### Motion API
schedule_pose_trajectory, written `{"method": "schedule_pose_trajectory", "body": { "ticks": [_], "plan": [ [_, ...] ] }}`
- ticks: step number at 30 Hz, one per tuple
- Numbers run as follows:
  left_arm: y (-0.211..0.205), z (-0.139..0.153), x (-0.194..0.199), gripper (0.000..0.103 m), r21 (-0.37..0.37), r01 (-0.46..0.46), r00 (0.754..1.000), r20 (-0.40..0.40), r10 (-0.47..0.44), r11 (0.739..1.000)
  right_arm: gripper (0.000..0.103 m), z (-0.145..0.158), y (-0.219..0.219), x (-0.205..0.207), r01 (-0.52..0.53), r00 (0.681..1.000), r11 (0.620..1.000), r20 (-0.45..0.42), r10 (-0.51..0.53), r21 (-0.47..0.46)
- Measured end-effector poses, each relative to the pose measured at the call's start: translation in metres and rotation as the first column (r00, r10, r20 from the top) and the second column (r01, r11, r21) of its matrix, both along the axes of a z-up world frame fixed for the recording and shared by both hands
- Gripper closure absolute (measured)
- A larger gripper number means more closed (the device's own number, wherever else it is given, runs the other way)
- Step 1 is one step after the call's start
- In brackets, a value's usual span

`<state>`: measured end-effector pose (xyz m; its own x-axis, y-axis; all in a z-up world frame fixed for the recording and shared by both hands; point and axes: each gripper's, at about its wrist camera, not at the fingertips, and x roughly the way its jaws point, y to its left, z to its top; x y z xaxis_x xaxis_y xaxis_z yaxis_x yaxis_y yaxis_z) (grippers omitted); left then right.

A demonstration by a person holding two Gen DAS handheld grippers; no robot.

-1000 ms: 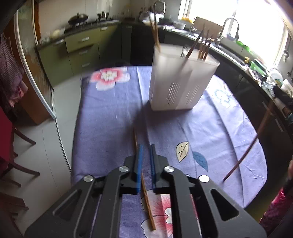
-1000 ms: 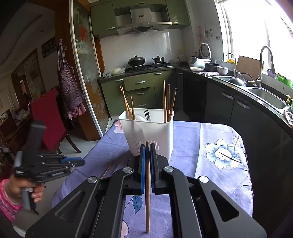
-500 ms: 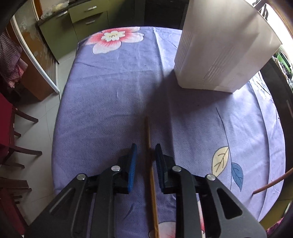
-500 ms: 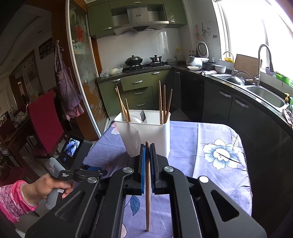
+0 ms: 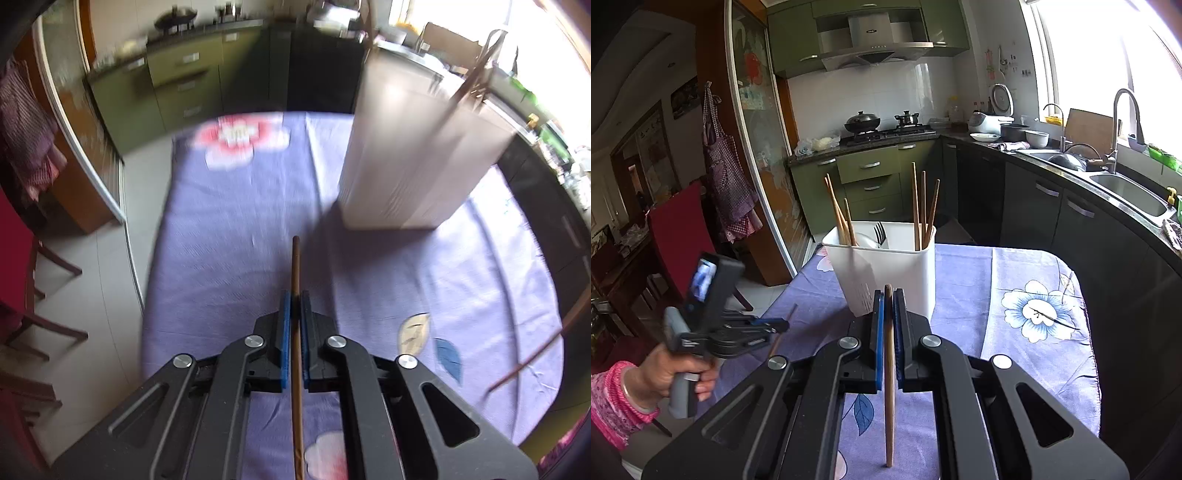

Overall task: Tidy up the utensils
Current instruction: 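Lift both chopsticks upright and carry them toward the white holder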

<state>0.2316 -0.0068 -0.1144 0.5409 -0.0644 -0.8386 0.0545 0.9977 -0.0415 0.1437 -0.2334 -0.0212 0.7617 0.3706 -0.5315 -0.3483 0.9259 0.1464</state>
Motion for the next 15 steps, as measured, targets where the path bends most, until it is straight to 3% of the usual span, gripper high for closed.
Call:
{"method": "schedule_pose_trajectory", "body": {
  "ticks": [7,15],
  "plan": [
    [0.006,0.067,-0.056,0.098,-0.025,0.045,0.983,0.177,-0.04,0.999,0.097,0.002,-0.002,-0.003,0.003,1.0,1.0,0.004,-0.003,0.001],
    [0.009,0.099,-0.081,0.098,-0.029,0.064,0.968,0.243,-0.055,0.998,0.097,0.005,0.0,-0.005,0.002,1.0,1.0,0.008,-0.002,-0.009]
  ]
}}
